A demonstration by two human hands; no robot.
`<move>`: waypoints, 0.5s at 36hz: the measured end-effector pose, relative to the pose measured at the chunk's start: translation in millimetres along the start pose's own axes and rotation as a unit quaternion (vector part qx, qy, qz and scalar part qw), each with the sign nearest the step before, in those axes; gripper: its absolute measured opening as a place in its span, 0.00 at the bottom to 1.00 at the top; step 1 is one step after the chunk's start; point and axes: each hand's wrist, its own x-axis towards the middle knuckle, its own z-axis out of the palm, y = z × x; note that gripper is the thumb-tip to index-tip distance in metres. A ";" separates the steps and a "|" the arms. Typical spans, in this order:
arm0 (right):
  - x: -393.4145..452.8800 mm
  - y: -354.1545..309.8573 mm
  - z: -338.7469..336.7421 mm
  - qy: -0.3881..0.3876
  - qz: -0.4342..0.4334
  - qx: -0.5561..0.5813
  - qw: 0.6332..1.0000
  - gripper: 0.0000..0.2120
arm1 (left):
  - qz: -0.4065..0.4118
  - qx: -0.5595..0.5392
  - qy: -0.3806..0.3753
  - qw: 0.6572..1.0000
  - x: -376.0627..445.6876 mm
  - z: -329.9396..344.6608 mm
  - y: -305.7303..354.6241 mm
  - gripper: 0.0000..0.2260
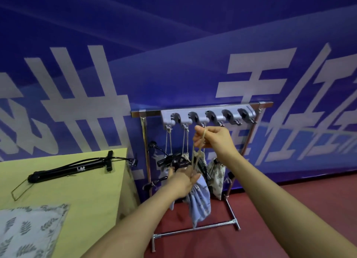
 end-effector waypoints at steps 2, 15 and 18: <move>9.7 3.8 -15.2 -0.019 0.023 -0.009 1.000 0.11 | -0.007 -0.009 -0.017 1.000 6.3 -2.5 8.5 0.20; 53.8 21.8 -130.9 -0.257 0.169 -0.020 0.951 0.12 | -0.054 0.000 -0.111 0.992 72.6 20.9 87.0 0.25; 62.2 24.8 -156.7 -0.276 0.181 -0.021 0.944 0.10 | -0.064 0.000 -0.092 0.994 83.8 32.4 109.3 0.25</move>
